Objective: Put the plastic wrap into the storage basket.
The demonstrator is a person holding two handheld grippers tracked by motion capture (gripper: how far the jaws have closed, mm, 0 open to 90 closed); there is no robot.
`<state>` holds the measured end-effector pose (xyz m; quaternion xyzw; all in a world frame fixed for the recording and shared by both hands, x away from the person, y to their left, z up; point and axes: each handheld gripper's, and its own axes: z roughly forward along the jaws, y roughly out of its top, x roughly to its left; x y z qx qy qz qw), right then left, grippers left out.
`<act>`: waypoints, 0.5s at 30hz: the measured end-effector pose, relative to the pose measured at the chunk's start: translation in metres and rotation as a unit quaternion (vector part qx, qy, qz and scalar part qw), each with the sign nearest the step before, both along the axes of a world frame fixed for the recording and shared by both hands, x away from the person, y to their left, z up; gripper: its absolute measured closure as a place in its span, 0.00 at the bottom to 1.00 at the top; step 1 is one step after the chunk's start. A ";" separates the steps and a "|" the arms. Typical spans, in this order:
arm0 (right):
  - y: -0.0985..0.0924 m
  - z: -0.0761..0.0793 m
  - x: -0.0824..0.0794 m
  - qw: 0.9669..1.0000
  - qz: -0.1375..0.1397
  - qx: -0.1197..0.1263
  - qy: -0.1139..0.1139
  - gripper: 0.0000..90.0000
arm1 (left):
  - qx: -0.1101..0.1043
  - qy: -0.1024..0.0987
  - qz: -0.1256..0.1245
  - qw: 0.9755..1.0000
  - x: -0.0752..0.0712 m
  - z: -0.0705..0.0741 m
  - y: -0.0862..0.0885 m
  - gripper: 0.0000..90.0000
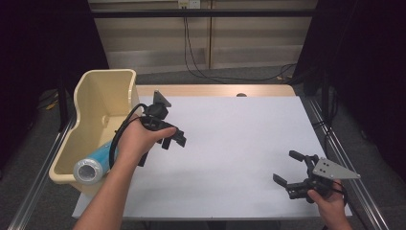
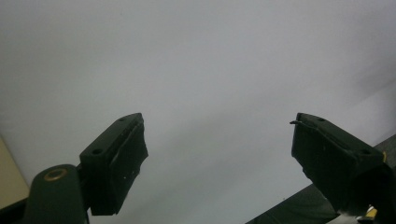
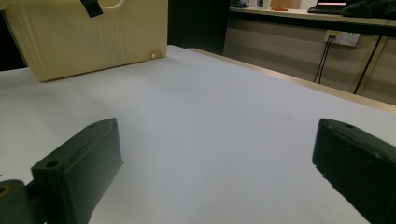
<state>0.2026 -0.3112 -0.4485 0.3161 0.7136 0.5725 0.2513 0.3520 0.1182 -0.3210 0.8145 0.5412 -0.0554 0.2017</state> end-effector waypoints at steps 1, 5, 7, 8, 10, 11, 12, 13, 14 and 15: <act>0.000 0.000 0.000 1.000 0.000 0.000 0.000 0.01 | 0.000 -0.001 -0.001 1.000 0.000 -0.001 -0.001 0.20; 0.001 0.000 0.000 1.000 0.001 -0.001 0.000 0.01 | 0.000 0.000 -0.009 1.000 -0.002 -0.012 -0.006 0.19; 0.001 0.000 0.000 1.000 0.001 -0.002 0.001 0.01 | 0.006 -0.004 -0.010 1.000 -0.002 -0.016 -0.009 0.19; 0.000 0.000 0.000 1.000 0.001 -0.002 0.000 0.01 | 0.006 -0.002 -0.013 1.000 -0.003 -0.021 -0.011 0.19; 0.000 0.000 0.000 1.000 0.001 -0.002 0.000 0.01 | 0.009 -0.003 -0.013 1.000 -0.003 -0.022 -0.012 0.19; 0.000 0.000 0.000 1.000 0.002 -0.002 0.000 0.01 | 0.017 -0.006 -0.016 1.000 -0.003 -0.024 -0.013 0.19; 0.001 0.000 0.000 1.000 0.002 -0.002 0.000 0.01 | 0.022 -0.010 -0.014 1.000 -0.004 -0.027 -0.014 0.18; 0.001 0.000 0.001 1.000 0.002 -0.004 0.000 0.01 | 0.022 -0.010 -0.015 1.000 -0.004 -0.028 -0.015 0.18; 0.001 0.000 0.001 1.000 0.002 -0.005 0.000 0.01 | 0.022 -0.010 -0.016 1.000 -0.005 -0.032 -0.016 0.18; 0.001 0.000 0.001 1.000 0.002 -0.005 0.000 0.01 | 0.022 -0.010 -0.016 1.000 -0.005 -0.032 -0.016 0.18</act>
